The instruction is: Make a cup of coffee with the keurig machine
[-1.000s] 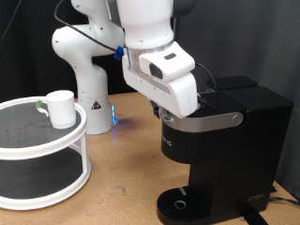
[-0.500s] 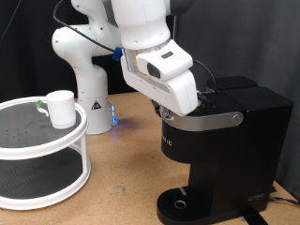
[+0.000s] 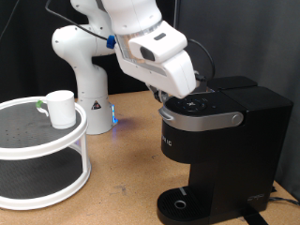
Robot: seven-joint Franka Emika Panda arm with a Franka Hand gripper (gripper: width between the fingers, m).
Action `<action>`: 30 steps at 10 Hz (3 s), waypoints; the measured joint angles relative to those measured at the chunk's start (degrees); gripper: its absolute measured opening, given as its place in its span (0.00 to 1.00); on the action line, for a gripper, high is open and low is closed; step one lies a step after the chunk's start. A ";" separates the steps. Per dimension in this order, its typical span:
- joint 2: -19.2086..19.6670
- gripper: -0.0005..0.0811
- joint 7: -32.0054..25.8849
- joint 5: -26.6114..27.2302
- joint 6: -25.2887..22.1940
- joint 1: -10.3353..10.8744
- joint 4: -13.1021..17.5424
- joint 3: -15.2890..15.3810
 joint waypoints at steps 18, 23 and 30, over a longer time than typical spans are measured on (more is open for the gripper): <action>-11.52 0.01 21.04 15.60 10.13 -2.80 -9.51 -3.58; -18.88 0.01 30.39 13.31 11.73 -6.13 -14.23 -3.61; -23.72 0.01 30.33 4.84 3.59 -7.21 -18.08 -3.60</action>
